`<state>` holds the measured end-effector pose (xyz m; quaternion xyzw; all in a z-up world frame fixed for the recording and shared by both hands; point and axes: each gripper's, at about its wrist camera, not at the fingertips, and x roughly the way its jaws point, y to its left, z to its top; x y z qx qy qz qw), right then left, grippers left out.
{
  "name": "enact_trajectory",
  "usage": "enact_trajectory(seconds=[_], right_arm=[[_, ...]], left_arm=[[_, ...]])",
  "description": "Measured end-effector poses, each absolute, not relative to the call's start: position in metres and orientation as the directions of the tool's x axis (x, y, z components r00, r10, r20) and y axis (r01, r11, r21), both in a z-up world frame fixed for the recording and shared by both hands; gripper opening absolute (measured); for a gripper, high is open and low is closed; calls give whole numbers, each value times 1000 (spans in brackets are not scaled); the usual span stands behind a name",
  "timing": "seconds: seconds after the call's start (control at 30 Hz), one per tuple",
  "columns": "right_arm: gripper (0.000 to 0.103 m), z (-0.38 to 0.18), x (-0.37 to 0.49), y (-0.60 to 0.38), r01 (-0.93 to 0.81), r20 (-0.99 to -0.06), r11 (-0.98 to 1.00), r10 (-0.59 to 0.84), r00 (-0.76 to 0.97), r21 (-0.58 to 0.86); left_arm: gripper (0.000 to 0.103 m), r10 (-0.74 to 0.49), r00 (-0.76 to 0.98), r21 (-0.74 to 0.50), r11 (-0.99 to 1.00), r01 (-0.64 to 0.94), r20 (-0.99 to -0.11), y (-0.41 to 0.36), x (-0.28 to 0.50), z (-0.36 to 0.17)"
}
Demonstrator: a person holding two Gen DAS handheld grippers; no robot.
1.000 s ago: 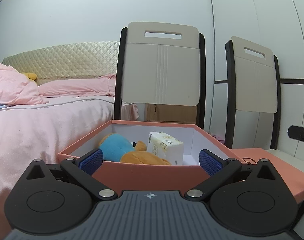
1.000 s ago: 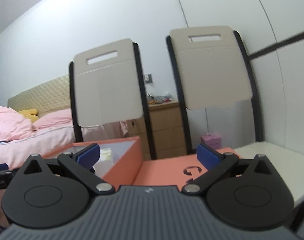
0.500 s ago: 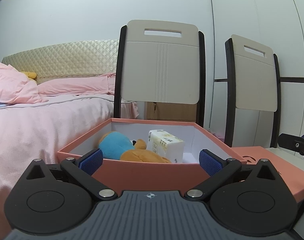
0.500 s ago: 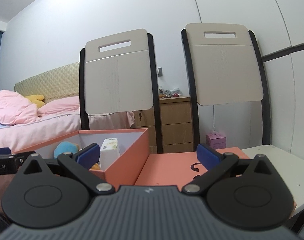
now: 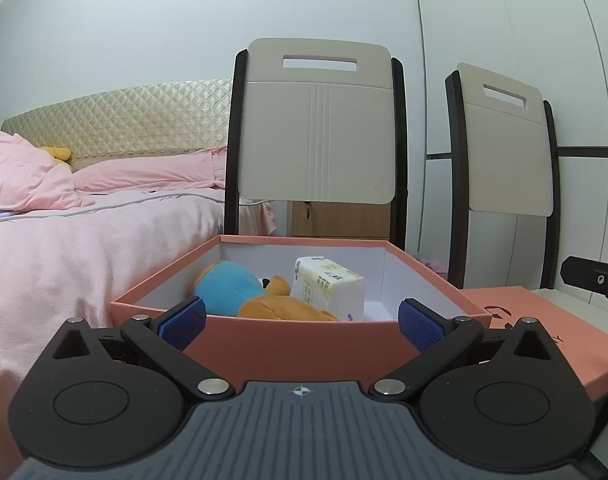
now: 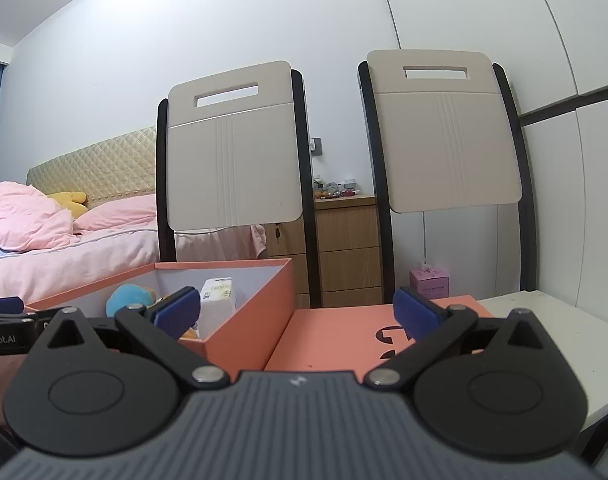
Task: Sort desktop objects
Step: 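Reach the left gripper toward the edge of the salmon lid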
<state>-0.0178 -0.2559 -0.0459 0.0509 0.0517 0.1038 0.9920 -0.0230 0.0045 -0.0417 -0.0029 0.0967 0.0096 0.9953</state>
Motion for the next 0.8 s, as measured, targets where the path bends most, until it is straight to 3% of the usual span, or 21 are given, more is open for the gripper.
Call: enact_trajectory(seconds=[0.8], right_arm=[[103,-45,-20,-254,-179,-77,976,190,979,124]], left_arm=[[103,16,978,13,1000,-14,-206,-3,-23,-45]])
